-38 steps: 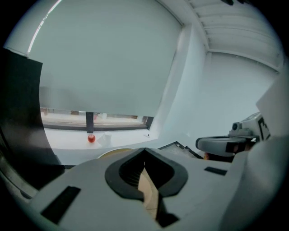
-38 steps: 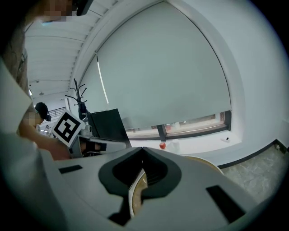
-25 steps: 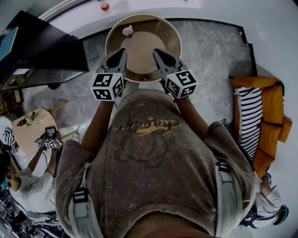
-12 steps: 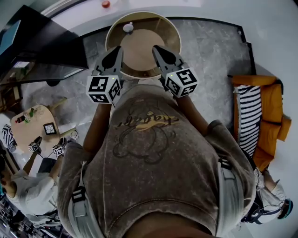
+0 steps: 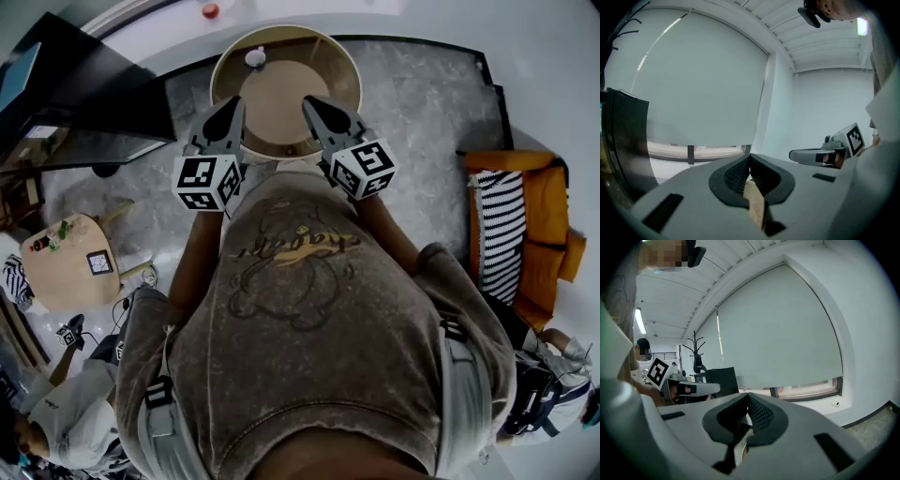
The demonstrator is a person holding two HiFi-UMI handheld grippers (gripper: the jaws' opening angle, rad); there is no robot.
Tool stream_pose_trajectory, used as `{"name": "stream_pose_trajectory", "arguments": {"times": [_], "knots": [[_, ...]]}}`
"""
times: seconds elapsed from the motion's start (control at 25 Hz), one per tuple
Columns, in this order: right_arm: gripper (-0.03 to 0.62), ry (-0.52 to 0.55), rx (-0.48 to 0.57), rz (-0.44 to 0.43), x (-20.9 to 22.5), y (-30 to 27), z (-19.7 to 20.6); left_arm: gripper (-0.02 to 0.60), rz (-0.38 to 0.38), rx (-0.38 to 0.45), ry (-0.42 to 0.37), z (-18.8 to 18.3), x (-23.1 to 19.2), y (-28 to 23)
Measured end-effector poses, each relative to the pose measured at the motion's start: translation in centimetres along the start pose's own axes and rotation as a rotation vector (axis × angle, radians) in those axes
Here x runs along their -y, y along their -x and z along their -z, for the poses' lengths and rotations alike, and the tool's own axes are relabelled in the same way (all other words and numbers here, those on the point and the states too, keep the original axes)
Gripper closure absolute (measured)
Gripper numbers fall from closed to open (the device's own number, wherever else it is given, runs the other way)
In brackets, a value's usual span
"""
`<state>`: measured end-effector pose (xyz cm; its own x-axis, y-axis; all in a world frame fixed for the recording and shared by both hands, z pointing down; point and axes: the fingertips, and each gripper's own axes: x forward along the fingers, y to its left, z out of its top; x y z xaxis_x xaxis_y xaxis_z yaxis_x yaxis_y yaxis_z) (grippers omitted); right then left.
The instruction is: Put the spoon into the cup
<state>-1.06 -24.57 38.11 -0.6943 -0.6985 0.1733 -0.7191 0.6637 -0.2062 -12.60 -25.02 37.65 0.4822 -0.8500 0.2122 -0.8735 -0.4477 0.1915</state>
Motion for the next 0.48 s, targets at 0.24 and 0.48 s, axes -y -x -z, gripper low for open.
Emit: {"name": "stream_pose_trajectory", "arguments": {"times": [0.24,0.48], "knots": [[0.58,0.012,-0.004,-0.003,-1.4,0.6,0.2,0.563,0.009,-0.001,0.002,0.3,0.2,1.3],[0.58,0.003,-0.015,-0.006,0.6,0.9,0.3,0.563,0.009,-0.02,-0.002,0.5,0.8,-0.8]]}}
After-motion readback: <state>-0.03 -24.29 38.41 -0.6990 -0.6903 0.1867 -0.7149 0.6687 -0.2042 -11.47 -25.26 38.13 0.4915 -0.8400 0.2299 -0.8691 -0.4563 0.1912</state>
